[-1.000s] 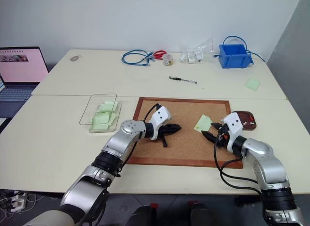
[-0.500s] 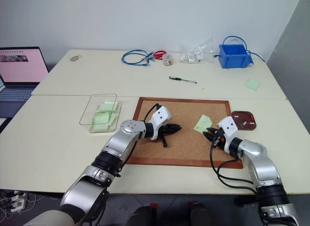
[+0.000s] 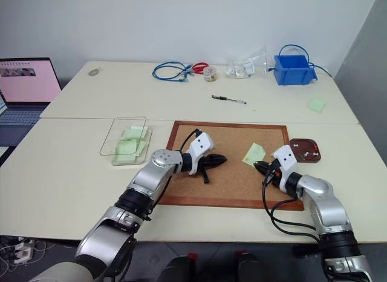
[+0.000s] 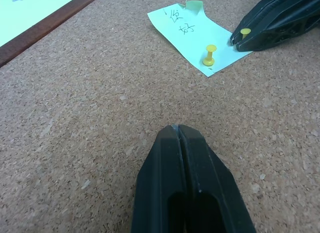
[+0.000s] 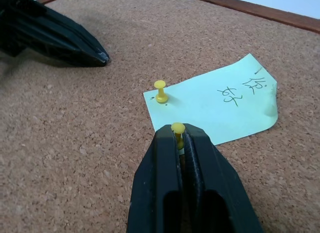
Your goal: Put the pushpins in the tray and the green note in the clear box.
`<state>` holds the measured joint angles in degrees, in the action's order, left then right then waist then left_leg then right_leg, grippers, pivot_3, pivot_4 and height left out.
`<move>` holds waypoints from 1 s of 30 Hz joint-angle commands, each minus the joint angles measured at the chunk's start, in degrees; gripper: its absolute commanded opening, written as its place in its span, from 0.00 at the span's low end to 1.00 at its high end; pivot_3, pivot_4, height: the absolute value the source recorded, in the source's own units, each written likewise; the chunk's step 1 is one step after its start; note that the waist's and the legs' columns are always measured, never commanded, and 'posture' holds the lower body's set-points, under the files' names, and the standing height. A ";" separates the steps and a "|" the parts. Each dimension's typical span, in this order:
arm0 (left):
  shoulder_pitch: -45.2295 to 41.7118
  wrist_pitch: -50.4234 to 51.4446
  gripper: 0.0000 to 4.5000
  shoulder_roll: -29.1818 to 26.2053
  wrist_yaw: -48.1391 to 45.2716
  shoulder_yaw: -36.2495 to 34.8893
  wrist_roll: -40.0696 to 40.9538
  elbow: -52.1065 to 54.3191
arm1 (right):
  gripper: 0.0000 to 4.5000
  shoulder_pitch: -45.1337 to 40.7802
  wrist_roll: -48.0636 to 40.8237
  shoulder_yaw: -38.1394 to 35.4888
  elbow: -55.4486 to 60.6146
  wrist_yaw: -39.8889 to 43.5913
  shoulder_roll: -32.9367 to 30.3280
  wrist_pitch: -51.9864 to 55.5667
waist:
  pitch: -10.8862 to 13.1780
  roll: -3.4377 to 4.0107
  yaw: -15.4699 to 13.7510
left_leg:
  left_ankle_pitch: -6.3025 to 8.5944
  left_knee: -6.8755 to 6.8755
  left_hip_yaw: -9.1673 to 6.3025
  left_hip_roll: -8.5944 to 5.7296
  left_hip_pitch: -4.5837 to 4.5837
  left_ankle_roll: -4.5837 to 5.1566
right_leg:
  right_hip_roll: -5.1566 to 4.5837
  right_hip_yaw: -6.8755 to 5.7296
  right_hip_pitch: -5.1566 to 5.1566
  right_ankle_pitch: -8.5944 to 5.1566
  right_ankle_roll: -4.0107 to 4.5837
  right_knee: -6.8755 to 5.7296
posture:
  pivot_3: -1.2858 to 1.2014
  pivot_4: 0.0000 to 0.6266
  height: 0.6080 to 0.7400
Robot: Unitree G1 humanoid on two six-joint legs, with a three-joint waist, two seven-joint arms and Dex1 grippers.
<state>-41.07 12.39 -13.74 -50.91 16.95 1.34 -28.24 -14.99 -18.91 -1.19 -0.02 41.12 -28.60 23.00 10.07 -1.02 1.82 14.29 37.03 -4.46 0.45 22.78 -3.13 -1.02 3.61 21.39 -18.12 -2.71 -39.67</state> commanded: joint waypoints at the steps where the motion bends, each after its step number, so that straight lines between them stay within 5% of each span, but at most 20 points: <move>1: 1.37 1.05 0.00 -0.55 -0.52 1.83 -2.18 -2.31 | 0.01 -2.51 -6.87 -7.42 9.64 -2.08 -0.68 3.95 | 0.00 0.00 -0.02 | 0.00 0.00 0.00 0.00 -0.01 0.00 | -0.01 0.00 -0.02 0.00 0.00 0.00 | 0.52 0.24 1.00; 11: 2.08 0.72 0.00 -1.07 -0.92 2.07 -2.11 -1.91 | 0.01 -2.35 -5.58 -10.86 7.04 -8.04 -0.74 5.88 | -0.05 -0.06 0.10 | 0.00 -0.02 -0.04 0.01 -0.09 0.00 | 0.01 -0.05 -0.14 0.00 0.00 0.08 | 0.52 0.24 1.00; 16: 1.56 -0.03 0.00 -0.75 -0.60 2.17 -2.31 -2.43 | 0.01 -6.37 2.83 -11.81 -5.72 -16.82 -2.32 1.03 | -0.05 -0.06 0.06 | 0.00 -0.01 0.02 -0.01 -0.10 0.00 | 0.00 -0.01 -0.13 0.00 0.00 0.06 | 0.52 0.24 1.00; 26: 2.08 -0.16 0.00 -1.05 -0.43 2.18 -2.23 -1.84 | 0.01 -11.84 4.43 -13.88 -18.76 -20.03 -2.25 -3.73 | -0.07 -0.03 0.06 | 0.00 -0.03 0.06 -0.01 -0.09 0.00 | -0.01 0.02 -0.10 0.00 0.00 0.05 | 0.52 0.24 1.00; 30: 2.21 -0.09 0.00 -1.25 -0.37 2.11 -2.19 -1.66 | 0.19 -12.18 4.36 -13.86 -20.22 -19.93 -2.26 -3.94 | -0.07 -0.02 0.09 | 0.00 -0.04 0.05 0.00 -0.10 0.01 | -0.01 0.01 -0.10 0.00 0.01 0.05 | 0.52 0.24 1.00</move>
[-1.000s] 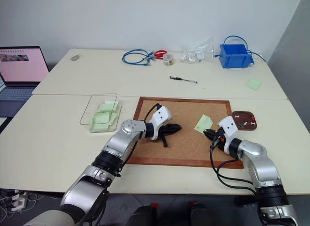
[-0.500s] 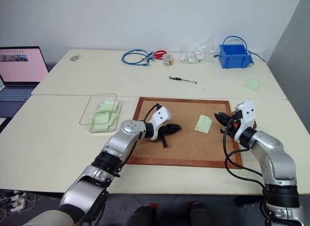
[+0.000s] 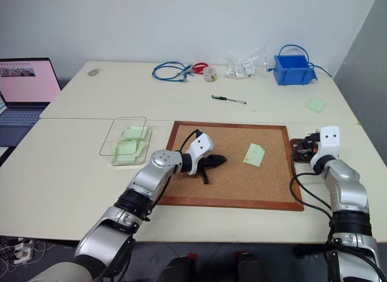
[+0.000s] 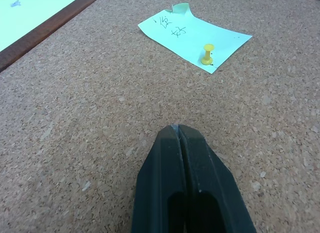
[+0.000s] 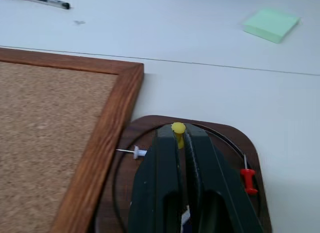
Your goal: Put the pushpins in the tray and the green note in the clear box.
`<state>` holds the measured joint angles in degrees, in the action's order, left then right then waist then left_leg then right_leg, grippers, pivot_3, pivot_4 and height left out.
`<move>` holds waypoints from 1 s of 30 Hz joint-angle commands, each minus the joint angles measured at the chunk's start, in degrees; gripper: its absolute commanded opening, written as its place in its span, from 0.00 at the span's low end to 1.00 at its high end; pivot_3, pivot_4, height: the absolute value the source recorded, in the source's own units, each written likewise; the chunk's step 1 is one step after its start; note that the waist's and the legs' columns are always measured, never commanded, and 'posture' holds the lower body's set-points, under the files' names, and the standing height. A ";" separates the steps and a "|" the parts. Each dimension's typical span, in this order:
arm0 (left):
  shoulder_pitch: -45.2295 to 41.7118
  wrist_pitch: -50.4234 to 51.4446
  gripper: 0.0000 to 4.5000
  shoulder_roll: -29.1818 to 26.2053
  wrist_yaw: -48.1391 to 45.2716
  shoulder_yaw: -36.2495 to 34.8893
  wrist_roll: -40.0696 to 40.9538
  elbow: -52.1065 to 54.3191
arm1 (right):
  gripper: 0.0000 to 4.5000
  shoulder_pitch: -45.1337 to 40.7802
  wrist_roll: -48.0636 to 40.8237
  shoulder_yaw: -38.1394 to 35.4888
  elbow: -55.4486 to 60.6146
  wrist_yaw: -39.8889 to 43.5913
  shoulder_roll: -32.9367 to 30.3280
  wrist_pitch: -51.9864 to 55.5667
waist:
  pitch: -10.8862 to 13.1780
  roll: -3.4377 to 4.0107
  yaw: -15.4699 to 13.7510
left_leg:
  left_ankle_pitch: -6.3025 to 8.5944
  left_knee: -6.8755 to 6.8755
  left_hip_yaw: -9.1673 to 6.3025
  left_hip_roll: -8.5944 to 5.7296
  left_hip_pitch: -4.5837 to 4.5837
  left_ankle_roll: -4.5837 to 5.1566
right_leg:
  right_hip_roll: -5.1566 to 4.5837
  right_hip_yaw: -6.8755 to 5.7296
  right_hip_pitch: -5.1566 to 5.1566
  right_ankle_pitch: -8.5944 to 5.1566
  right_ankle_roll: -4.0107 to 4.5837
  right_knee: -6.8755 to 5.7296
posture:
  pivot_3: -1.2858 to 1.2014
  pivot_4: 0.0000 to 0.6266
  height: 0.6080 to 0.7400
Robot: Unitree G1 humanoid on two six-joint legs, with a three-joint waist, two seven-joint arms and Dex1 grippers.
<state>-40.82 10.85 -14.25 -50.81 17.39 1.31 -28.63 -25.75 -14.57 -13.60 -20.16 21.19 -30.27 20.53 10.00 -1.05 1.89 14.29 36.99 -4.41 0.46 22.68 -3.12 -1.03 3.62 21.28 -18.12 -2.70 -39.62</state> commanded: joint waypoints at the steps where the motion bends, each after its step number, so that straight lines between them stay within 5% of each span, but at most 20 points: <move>1: 1.99 1.46 0.00 -0.78 -0.45 1.67 -2.17 -1.23 | 0.24 -1.45 -0.01 -1.47 -0.24 0.03 -0.60 -1.54 | 0.00 0.00 0.02 | 0.00 0.01 0.01 0.00 0.00 0.00 | 0.00 0.01 0.00 0.00 0.00 0.00 | 0.52 0.24 1.00; 10: 1.84 1.21 0.00 -0.64 -0.21 1.70 -2.26 -1.47 | 0.64 -0.79 -0.17 -1.99 1.00 -0.13 -1.08 -1.78 | 0.00 0.00 0.03 | 0.00 0.01 0.02 0.00 0.00 0.00 | 0.00 0.03 0.00 0.00 0.00 0.00 | 0.52 0.24 1.00; 14: 1.67 1.10 0.00 -0.62 -0.30 1.69 -2.23 -1.72 | 0.81 2.23 -1.86 -1.04 10.06 3.48 -1.10 -2.22 | -0.01 0.03 0.02 | 0.00 0.00 0.01 0.00 0.01 0.00 | 0.00 0.02 0.02 0.00 0.00 0.00 | 0.52 0.24 1.00; 22: 2.07 1.39 0.00 -1.09 -0.49 1.72 -2.12 -1.23 | 0.81 12.72 -8.14 7.85 30.81 19.10 -3.00 2.11 | -0.05 0.07 0.08 | 0.01 0.00 -0.04 0.03 -0.01 0.00 | 0.04 -0.02 -0.06 0.00 -0.01 0.08 | 0.52 0.24 1.00; 30: 1.75 1.39 0.00 -0.95 -0.53 1.88 -2.15 -1.37 | 0.81 11.21 -5.27 14.89 28.54 19.27 1.62 0.81 | -0.04 0.06 0.11 | 0.00 0.00 -0.06 0.03 -0.04 0.00 | 0.06 -0.04 -0.08 0.00 -0.02 0.09 | 0.52 0.24 1.00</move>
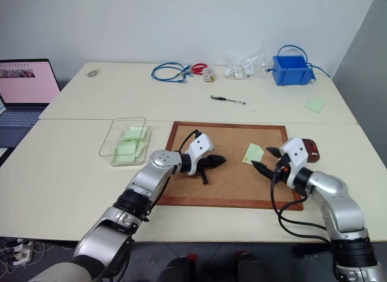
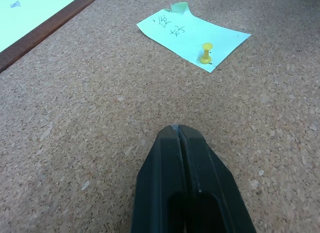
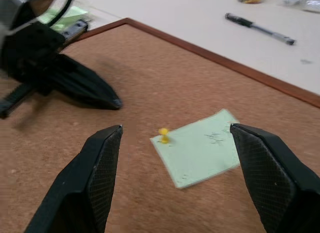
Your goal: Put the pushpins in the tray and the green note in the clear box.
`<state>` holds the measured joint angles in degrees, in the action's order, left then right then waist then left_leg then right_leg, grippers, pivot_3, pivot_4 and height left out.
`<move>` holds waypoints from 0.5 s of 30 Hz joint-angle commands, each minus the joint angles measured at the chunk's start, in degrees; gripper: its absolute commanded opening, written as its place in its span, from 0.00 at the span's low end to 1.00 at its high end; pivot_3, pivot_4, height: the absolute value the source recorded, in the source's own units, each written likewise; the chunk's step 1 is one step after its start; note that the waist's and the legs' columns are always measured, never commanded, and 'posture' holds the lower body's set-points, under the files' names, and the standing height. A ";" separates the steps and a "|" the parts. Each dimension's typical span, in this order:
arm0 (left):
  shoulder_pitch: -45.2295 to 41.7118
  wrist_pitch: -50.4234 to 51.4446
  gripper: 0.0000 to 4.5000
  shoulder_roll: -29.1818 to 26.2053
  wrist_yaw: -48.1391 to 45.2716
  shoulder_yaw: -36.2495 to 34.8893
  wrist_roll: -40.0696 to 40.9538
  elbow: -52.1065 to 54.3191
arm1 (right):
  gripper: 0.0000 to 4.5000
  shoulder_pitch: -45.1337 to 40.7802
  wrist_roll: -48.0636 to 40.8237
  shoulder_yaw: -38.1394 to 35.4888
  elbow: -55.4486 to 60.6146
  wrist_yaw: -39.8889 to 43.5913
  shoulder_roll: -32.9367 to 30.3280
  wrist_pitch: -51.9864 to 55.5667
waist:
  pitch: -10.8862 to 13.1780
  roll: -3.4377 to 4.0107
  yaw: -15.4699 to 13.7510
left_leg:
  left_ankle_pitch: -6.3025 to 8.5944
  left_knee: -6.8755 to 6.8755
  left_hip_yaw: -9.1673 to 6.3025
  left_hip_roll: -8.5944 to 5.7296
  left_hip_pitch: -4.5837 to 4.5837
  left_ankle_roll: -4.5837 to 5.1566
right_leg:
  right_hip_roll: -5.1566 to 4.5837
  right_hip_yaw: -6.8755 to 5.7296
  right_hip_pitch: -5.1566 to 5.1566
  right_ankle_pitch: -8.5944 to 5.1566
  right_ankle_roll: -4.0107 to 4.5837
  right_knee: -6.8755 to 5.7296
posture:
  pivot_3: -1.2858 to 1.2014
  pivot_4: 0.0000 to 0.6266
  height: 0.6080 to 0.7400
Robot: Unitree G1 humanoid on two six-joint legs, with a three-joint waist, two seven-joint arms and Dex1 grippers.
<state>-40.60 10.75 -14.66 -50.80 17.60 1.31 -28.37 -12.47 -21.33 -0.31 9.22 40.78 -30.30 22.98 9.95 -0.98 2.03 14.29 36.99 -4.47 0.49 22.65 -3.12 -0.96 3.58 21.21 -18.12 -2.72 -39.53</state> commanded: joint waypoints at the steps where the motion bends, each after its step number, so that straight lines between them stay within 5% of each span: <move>1: 1.57 1.49 0.00 -0.50 -0.50 1.65 -2.12 -1.55 | 0.81 -2.56 1.88 2.09 -2.11 -0.36 2.27 -2.10 | 0.00 0.00 -0.02 | 0.00 0.00 0.00 0.00 0.01 0.00 | 0.00 0.00 0.01 0.00 0.00 0.00 | 0.52 0.24 1.00; 15: 1.82 1.09 0.00 -0.49 -0.36 1.87 -2.29 -1.20 | 0.81 -7.11 3.94 1.88 -13.49 -0.18 6.17 -5.93 | 0.00 0.00 -0.08 | 0.00 0.00 0.00 0.00 0.01 0.00 | -0.02 0.00 0.02 0.00 0.00 0.00 | 0.52 0.24 1.00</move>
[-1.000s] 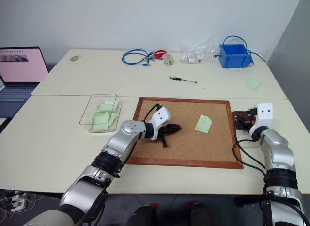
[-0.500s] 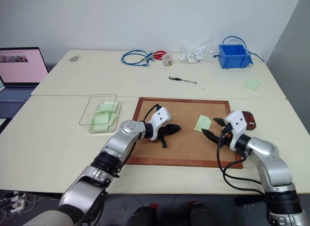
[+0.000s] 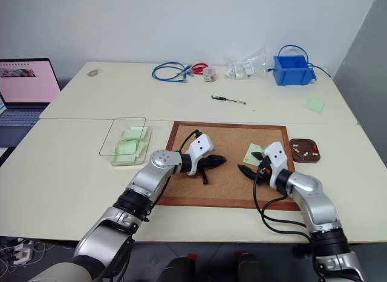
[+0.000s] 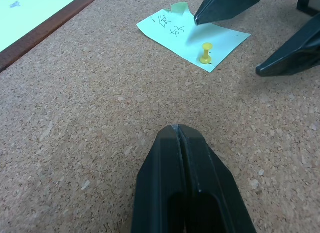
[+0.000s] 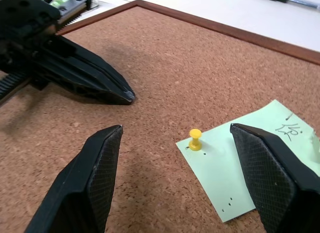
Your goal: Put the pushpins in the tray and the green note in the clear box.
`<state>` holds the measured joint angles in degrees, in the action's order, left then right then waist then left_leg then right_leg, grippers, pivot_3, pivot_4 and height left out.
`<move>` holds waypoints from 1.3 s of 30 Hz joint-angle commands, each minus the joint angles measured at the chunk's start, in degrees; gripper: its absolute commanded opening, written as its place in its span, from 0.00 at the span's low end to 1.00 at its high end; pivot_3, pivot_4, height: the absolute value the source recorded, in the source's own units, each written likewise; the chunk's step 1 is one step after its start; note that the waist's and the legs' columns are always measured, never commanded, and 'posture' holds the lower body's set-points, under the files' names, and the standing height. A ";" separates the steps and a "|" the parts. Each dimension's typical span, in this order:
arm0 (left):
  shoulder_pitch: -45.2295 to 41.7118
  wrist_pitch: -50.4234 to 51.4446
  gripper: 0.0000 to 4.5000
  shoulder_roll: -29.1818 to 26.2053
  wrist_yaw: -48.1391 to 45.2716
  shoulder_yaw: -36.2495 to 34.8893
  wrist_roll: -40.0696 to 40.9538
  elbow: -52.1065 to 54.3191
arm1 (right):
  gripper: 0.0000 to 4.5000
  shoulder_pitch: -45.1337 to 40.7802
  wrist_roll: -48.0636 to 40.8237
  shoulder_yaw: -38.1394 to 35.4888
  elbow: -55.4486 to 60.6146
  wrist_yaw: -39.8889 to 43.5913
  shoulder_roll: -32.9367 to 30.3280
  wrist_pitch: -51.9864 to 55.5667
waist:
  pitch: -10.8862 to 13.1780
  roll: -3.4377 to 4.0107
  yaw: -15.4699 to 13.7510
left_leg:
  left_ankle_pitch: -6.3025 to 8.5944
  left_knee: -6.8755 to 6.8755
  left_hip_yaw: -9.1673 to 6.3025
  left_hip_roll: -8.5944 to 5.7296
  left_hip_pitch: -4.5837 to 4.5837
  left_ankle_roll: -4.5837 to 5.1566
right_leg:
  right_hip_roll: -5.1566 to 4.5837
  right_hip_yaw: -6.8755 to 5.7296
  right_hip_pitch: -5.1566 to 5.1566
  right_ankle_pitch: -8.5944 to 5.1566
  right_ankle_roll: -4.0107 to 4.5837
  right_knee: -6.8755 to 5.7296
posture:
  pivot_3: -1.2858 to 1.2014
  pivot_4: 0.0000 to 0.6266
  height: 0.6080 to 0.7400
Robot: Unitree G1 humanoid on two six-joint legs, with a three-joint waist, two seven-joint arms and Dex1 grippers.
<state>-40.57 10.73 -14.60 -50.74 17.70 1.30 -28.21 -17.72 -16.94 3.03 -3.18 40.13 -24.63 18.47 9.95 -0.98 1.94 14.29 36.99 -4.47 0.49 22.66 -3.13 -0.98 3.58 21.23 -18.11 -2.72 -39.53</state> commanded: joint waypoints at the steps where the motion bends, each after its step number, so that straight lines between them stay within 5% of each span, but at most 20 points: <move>1: 1.82 1.07 0.00 -0.54 -0.40 1.79 -2.29 -1.31 | 0.73 -2.02 -0.46 -1.44 -1.55 0.71 0.59 -1.58 | 0.00 0.00 0.01 | 0.00 0.00 0.01 0.00 0.00 0.00 | 0.00 0.01 0.00 0.00 0.00 -0.01 | 0.52 0.24 1.00; 16: 2.15 0.67 0.00 -0.61 0.11 1.80 -2.55 -0.75 | 0.02 -4.15 0.16 -1.35 -5.60 1.26 1.60 -3.80 | 0.00 0.00 0.02 | 0.00 0.00 0.00 0.00 0.00 0.00 | 0.00 0.00 0.01 0.00 0.00 -0.01 | 0.52 0.24 1.00; 39: 2.40 -0.66 0.00 -0.02 0.50 2.04 -3.10 -1.19 | 0.02 -3.47 -8.70 -8.59 13.90 -2.12 -2.98 11.75 | -0.01 0.00 -0.08 | 0.00 0.00 -0.04 -0.02 0.10 0.00 | -0.03 -0.03 0.07 0.00 0.00 0.00 | 0.52 0.24 1.00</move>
<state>-39.96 10.46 -14.42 -50.45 17.76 0.81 -27.30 -20.96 -24.63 -4.45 8.51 38.47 -27.12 29.68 9.95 -0.99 1.85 14.29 37.00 -4.50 0.46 22.76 -3.12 -1.02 3.56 21.30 -18.11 -2.72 -39.53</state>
